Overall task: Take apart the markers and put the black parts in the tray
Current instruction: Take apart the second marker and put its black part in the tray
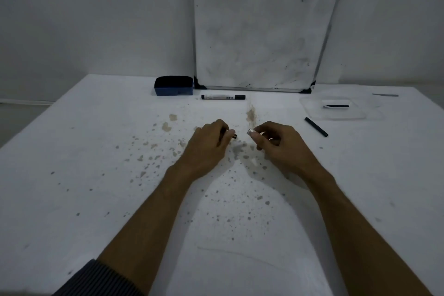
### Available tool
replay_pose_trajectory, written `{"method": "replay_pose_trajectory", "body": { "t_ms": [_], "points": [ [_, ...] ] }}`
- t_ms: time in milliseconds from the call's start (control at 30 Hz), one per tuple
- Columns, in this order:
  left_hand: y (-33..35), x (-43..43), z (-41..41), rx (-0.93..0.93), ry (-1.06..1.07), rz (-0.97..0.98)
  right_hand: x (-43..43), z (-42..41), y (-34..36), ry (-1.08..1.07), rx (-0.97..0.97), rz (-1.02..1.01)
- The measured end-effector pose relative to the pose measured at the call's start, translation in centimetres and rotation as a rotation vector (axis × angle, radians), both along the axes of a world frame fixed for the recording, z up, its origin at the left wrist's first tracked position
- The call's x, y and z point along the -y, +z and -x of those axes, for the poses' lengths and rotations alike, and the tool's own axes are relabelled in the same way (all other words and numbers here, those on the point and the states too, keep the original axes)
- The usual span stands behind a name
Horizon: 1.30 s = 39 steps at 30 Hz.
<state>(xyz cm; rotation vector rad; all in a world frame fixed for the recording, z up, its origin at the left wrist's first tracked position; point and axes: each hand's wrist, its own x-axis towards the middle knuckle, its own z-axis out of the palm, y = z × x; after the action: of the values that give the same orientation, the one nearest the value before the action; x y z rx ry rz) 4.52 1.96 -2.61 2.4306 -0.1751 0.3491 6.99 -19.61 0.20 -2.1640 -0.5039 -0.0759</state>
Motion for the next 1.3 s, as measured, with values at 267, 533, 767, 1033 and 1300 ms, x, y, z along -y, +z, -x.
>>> {"method": "replay_pose_trajectory", "body": {
  "t_ms": [267,533,767,1033,1300],
  "points": [
    [-1.5,-0.3,-0.9,0.172,0.033,-0.318,-0.2,0.6,0.1,-0.006,0.045,-0.009],
    [1.3,1.9,1.2,0.043,-0.062,0.345,-0.4,0.8,0.0,-0.011,-0.035,-0.074],
    [1.4,2.0,0.8,0.058,0.024,0.518,0.3,0.4,0.4,-0.097,-0.104,-0.117],
    [1.9,1.8,0.9,-0.011,0.099,0.756,-2.3,0.7,0.1,-0.122,-0.621,-1.008],
    [2.9,4.1,1.7,-0.513,-0.043,1.665,-1.8,0.3,0.4,-0.129,-0.35,-0.769]
  ]
}}
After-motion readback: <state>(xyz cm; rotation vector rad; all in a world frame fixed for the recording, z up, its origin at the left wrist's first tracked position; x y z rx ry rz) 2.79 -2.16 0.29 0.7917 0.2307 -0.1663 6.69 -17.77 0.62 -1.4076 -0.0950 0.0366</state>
